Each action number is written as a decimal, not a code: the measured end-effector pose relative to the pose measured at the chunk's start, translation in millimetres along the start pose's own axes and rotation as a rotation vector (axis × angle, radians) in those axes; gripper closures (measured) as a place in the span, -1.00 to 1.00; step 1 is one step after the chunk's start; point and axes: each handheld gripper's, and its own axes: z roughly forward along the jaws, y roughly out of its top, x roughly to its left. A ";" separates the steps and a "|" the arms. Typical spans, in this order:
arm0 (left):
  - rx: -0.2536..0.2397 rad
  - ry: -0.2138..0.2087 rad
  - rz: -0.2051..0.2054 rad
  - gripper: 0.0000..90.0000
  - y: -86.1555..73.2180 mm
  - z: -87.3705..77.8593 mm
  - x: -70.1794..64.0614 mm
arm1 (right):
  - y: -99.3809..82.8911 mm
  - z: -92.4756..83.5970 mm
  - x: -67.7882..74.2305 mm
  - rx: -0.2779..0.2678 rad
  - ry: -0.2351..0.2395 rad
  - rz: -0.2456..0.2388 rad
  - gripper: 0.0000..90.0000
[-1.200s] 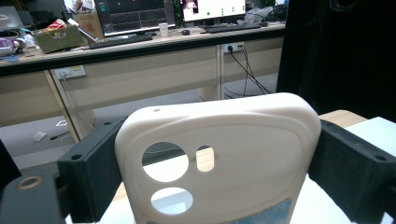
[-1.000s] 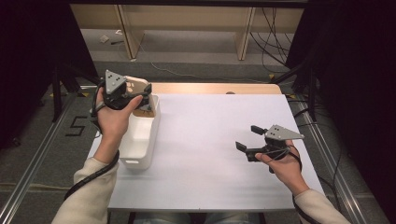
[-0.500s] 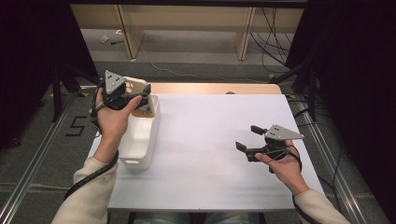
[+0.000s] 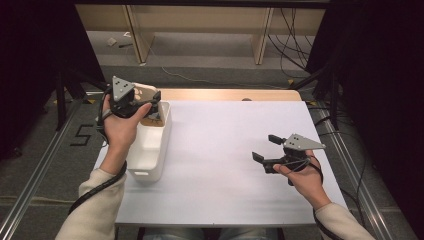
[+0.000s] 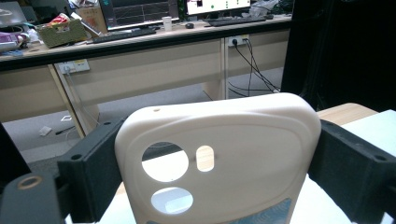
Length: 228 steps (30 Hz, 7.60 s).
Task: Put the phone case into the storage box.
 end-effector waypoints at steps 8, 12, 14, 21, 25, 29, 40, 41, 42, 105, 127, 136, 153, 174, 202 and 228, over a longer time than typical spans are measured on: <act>0.003 0.002 -0.001 -0.77 -1.5 1.0 2.1 | -0.1 0.2 0.0 0.000 0.001 0.000 -0.73; 0.007 0.003 -0.003 -0.77 -2.7 1.7 3.0 | -0.2 0.2 0.0 -0.001 0.000 0.001 -0.73; 0.011 0.006 0.001 -0.77 -3.3 1.9 3.8 | -0.1 0.1 0.0 -0.002 0.000 -0.001 -0.73; 0.015 0.007 -0.004 -0.77 -5.5 3.4 5.4 | -0.2 0.2 -0.1 -0.001 0.000 0.000 -0.73; 0.014 0.004 -0.003 -0.77 -6.4 4.7 5.5 | -0.2 0.2 0.1 0.001 0.001 -0.001 -0.73; 0.011 -0.002 -0.001 -0.77 -6.4 5.7 5.5 | -0.3 0.3 0.1 0.000 0.000 0.001 -0.73; 0.015 0.002 -0.005 -0.77 -10.3 11.0 8.8 | -0.7 1.3 1.4 0.004 0.003 0.001 -0.73; 0.016 0.002 -0.003 -0.77 -10.8 11.6 9.1 | -0.7 1.3 1.3 0.004 0.003 0.001 -0.73; 0.019 0.003 -0.003 -0.77 -11.2 12.0 9.4 | -0.8 1.4 1.2 0.003 0.002 0.002 -0.73; 0.058 0.006 0.012 -0.77 -15.7 45.4 14.8 | -2.3 2.6 1.1 0.012 0.010 0.010 -0.73; 0.058 0.009 0.010 -0.77 -9.7 57.4 16.4 | -2.5 2.7 0.9 0.013 0.012 0.011 -0.72; 0.049 0.008 0.006 -0.77 -6.3 62.6 19.2 | -2.8 3.0 0.7 0.012 0.014 0.010 -0.72; 0.058 0.011 -0.007 -0.77 -6.3 72.4 23.1 | -2.8 2.8 0.4 0.012 0.014 0.012 -0.72; 0.060 0.012 -0.009 -0.77 -1.2 80.0 26.4 | -3.1 3.1 0.1 0.012 0.015 0.014 -0.72; 0.053 0.011 -0.028 -0.77 7.4 91.5 29.9 | -3.2 3.4 0.4 0.013 0.016 0.013 -0.72; 0.075 0.028 -0.037 -0.77 4.3 104.2 37.4 | -3.4 3.4 0.1 0.013 0.020 0.014 -0.72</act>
